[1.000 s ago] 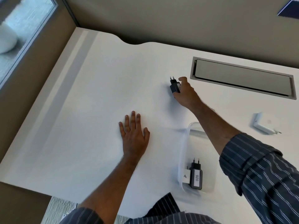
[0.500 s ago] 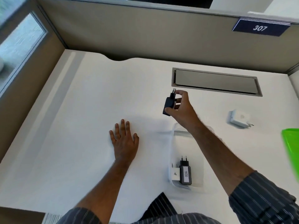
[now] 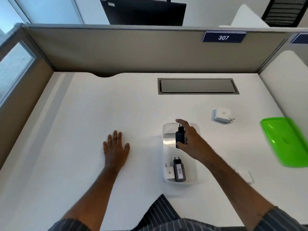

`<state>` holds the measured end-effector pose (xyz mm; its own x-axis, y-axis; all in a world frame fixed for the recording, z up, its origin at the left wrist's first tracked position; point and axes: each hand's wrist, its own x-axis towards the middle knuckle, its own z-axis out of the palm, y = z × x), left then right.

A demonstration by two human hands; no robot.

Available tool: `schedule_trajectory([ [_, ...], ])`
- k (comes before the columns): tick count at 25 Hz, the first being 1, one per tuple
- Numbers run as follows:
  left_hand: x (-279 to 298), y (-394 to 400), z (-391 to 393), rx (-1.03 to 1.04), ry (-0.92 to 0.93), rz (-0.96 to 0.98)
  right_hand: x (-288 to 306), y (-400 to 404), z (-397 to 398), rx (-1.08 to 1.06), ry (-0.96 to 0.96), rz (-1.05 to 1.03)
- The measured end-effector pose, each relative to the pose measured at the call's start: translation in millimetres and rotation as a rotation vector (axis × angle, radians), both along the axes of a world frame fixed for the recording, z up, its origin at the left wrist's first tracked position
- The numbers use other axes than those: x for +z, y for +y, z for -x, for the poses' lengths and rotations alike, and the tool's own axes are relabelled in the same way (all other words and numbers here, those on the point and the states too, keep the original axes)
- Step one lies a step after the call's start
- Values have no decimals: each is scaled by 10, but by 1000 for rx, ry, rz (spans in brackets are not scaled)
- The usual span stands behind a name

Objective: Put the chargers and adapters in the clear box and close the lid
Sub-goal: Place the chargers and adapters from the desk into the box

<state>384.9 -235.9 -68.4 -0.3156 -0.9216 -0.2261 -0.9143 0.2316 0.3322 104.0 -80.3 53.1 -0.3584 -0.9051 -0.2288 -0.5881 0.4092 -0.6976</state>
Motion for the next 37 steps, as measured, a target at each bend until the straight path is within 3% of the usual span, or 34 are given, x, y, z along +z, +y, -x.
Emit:
schedule_trajectory([
  [11,-22,243,-116,-45,21,5,-339,492,-222,153,454,-370],
  [21,-47,399,-174,-37,32,-4,-374,589,-295,243,369,-552],
  [32,13,419,-146,-31,7,-46,-419,592,-162,325,433,-518],
  [37,5,543,-147,-18,16,-38,-368,625,-111,272,417,-368],
])
